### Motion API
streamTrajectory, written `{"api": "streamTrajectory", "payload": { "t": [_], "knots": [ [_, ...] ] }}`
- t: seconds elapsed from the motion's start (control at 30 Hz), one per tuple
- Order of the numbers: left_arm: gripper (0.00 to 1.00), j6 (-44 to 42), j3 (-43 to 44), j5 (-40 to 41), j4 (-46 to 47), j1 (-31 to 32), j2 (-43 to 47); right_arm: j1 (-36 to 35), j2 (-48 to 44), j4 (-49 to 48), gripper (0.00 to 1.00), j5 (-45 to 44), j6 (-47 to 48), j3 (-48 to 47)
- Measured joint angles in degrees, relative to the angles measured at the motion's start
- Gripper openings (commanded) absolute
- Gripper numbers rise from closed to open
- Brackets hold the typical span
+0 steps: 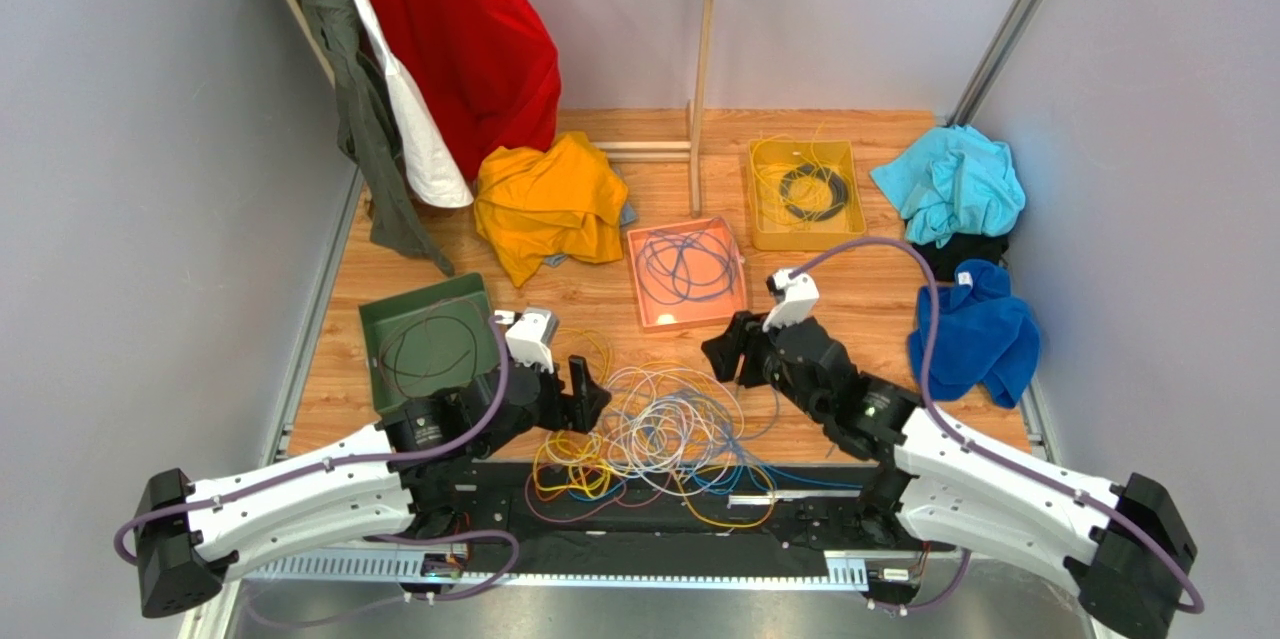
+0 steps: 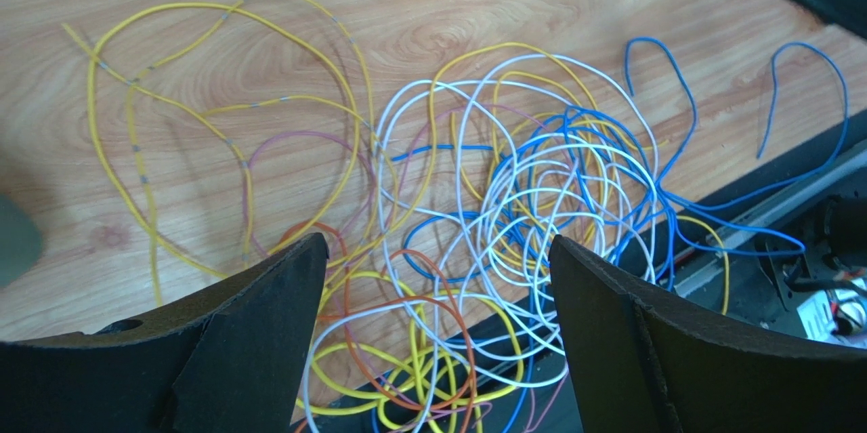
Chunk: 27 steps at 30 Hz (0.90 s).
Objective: Untangle the cables
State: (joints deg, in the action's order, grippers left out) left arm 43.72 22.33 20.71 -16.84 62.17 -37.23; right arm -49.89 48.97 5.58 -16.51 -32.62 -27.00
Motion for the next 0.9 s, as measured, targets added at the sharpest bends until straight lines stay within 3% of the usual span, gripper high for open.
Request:
{"api": "streamTrajectory", "payload": {
  "t": [0.13,0.43,0.73,0.9],
  "knots": [
    [0.83,0.66,0.35,2.01,-1.97,-0.11,-1.01,-2.45,-5.31,0.15,0.54,-0.42,-0.96,3.56],
    [0.83,2.03,2.47,0.20,-1.44,-2.05,-15.37,-2.73,-8.24,0.98,0.51,1.51,-1.92,7.61],
    [0.83,1.90,2.51,-3.15,5.14,-2.05,-16.24,-12.98,-6.08,-0.44,0.51,3.26,-2.67,9.73],
    [0.83,0.72,3.23,-7.06,8.28,-2.10,-18.47,-14.23,-7.04,-0.22,0.51,1.33,-3.61,11.10]
  ]
}}
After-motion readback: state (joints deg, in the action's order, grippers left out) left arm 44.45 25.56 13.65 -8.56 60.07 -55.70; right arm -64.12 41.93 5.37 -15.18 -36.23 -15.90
